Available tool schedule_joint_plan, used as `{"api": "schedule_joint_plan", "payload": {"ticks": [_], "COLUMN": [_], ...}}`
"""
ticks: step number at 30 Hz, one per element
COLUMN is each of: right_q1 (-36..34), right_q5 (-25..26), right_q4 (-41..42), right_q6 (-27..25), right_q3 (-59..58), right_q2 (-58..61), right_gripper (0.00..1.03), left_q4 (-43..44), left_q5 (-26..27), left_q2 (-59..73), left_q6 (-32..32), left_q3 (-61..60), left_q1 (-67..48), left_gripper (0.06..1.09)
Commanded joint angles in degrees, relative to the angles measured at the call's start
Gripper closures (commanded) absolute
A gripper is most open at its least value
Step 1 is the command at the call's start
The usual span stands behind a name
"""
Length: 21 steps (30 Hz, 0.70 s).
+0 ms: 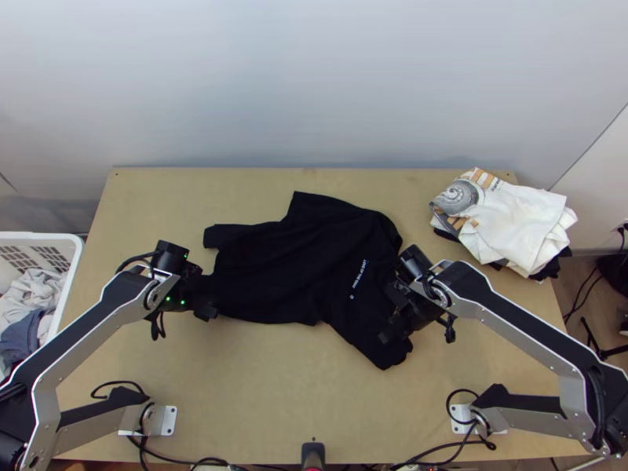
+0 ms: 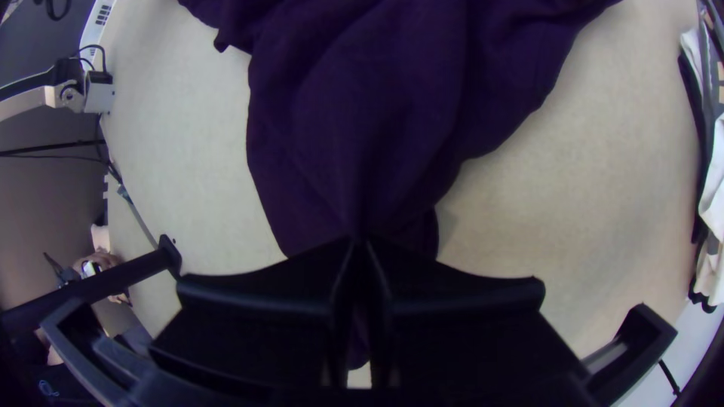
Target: Fold the t-shirt
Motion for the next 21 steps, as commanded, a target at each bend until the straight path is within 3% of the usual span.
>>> {"api": "schedule_joint_plan", "payload": {"ticks": [1, 6, 8, 14, 21], "right_q1": [0.1, 0.0, -0.1, -3.7, -9.2], "right_q5": [0.0, 0.1, 0.0, -0.4, -2.8], "right_q4": [0.0, -0.1, -0.2, -1.5, -3.6], "right_q6": [0.0, -0.1, 0.0, 0.0, -0.1], "right_q3": [0.0, 0.0, 0.2, 4.6, 13.3], "right_q2": [-0.5, -0.9, -1.2, -5.2, -11.3], "right_gripper": [1.00, 1.00, 1.00, 1.00, 1.00], "left_q4": [4.0, 6.2, 6.4, -2.9, -14.0], "left_q5": [0.5, 1.6, 1.8, 12.7, 19.7], "left_q2": [0.7, 0.6, 0.6, -0.2, -2.4], "left_q6": [-1.5, -2.4, -2.6, 0.2, 3.7], "left_q3": [-1.2, -1.9, -1.9, 3.9, 18.3], "left_q1": [-0.1, 0.9, 1.8, 11.9, 24.9], "left_gripper": [0.47, 0.93, 1.05, 1.05, 1.05]}}
